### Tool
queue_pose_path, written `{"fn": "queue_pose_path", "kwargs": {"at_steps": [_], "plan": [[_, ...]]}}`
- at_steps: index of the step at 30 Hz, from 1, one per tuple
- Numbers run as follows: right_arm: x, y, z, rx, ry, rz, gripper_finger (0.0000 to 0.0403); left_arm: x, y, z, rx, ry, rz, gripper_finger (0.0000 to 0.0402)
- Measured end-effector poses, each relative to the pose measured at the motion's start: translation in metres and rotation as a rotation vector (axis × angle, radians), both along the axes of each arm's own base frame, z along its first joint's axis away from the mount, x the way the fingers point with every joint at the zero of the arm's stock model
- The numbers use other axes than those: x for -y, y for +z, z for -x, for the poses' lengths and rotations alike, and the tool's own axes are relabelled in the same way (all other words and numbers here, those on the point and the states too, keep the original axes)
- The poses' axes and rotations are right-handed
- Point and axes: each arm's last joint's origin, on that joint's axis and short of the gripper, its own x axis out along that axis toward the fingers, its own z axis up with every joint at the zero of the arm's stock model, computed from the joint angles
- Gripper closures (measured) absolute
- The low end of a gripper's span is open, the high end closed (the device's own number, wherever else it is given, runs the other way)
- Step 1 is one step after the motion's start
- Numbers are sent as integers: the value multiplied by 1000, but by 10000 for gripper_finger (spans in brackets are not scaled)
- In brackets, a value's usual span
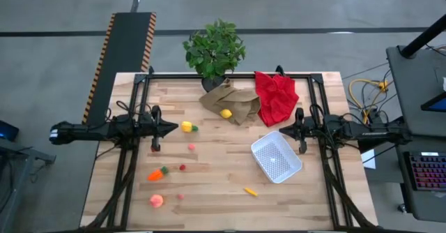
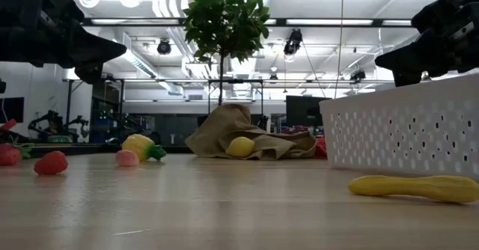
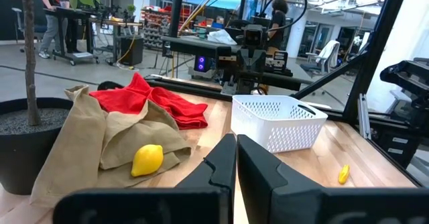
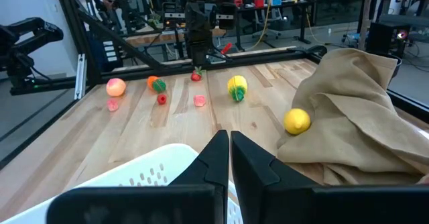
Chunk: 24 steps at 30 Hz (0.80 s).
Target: Pick and placing Produce into tupperware
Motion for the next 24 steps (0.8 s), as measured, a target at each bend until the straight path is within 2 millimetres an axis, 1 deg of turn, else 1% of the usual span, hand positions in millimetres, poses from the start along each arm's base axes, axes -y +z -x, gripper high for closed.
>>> {"fn": "queue_pose_path", "kwargs": {"at_steps": [24], "plan": [[0,1,0,10,0,-2,394,0,0,0,2,0,1,402]]}}
